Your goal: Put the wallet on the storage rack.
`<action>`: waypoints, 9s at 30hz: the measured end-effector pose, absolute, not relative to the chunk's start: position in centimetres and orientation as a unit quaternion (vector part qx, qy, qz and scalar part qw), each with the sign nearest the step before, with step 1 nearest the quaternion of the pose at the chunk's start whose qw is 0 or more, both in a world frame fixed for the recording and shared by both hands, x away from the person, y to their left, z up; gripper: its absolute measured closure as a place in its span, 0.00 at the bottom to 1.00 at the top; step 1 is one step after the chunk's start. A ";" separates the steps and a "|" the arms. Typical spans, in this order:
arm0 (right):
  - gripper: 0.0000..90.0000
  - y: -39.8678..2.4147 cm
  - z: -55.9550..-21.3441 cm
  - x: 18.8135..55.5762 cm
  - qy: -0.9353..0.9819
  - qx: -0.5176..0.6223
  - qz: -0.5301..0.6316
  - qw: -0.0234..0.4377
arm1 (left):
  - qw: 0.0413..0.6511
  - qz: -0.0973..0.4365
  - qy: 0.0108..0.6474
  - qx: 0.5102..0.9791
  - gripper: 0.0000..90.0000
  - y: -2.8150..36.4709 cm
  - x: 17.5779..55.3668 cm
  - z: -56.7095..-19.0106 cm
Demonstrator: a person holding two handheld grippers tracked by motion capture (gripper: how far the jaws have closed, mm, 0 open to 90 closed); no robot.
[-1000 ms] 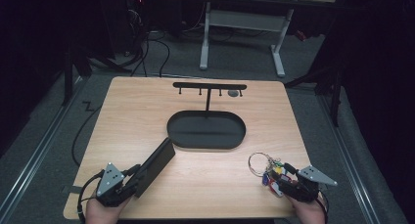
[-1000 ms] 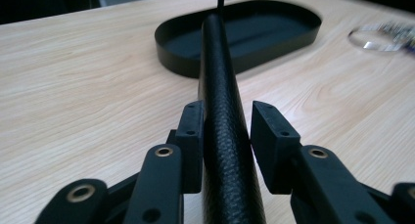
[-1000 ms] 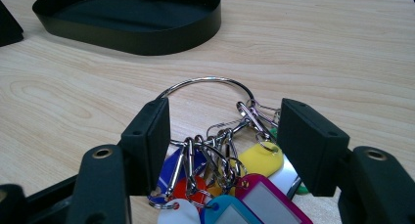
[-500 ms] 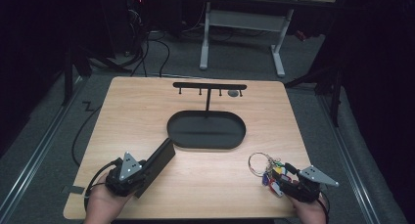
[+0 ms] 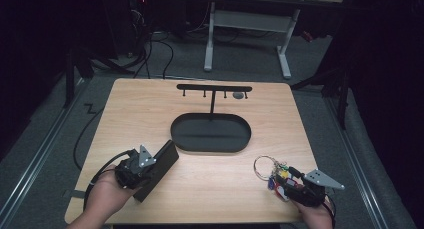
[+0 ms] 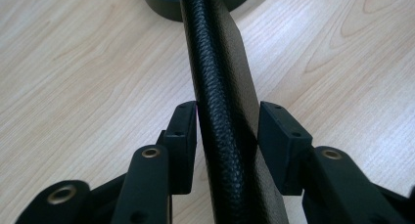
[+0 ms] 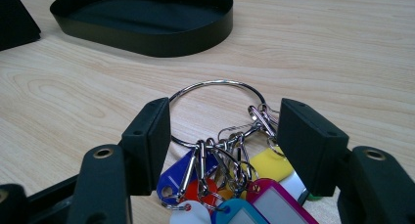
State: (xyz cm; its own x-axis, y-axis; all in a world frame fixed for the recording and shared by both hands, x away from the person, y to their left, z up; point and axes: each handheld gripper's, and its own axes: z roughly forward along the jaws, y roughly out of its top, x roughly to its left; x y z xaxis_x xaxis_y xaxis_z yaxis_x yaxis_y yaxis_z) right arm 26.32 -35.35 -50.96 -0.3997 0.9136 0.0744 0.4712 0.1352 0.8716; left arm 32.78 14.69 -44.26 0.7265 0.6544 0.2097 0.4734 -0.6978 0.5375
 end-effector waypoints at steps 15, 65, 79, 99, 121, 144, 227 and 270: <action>0.42 -35.2 -51.1 26.4 0.715 0.483 0.442 0.244 | 0.143 0.141 0.296 0.934 0.66 12.0 35.4 -42.9; 0.42 -35.2 -51.2 26.3 0.716 0.486 0.440 0.241 | 0.213 0.328 0.094 0.915 0.83 7.1 33.5 -40.8; 0.43 -35.5 -51.3 26.2 0.714 0.489 0.440 0.239 | 0.213 0.375 0.029 0.902 0.83 4.0 36.4 -42.5; 0.43 -35.9 -51.3 26.2 0.708 0.494 0.446 0.238 | 0.198 0.393 -0.036 0.897 0.83 -1.6 41.4 -42.2; 0.43 -36.4 -51.4 26.1 0.696 0.503 0.458 0.229 | 0.176 0.388 -0.039 0.904 0.83 -3.9 44.7 -44.1; 0.44 -36.4 -51.5 26.0 0.696 0.504 0.460 0.225 | 0.147 0.356 -0.052 0.921 0.79 -4.0 46.4 -47.5; 0.47 -34.4 -50.4 26.0 0.725 0.495 0.405 0.255 | 0.458 0.174 0.366 0.791 0.39 20.7 29.8 -51.0; 0.39 -28.2 -47.6 33.0 0.878 0.446 0.144 0.100 | 0.450 0.184 0.291 0.824 0.35 18.4 29.8 -50.8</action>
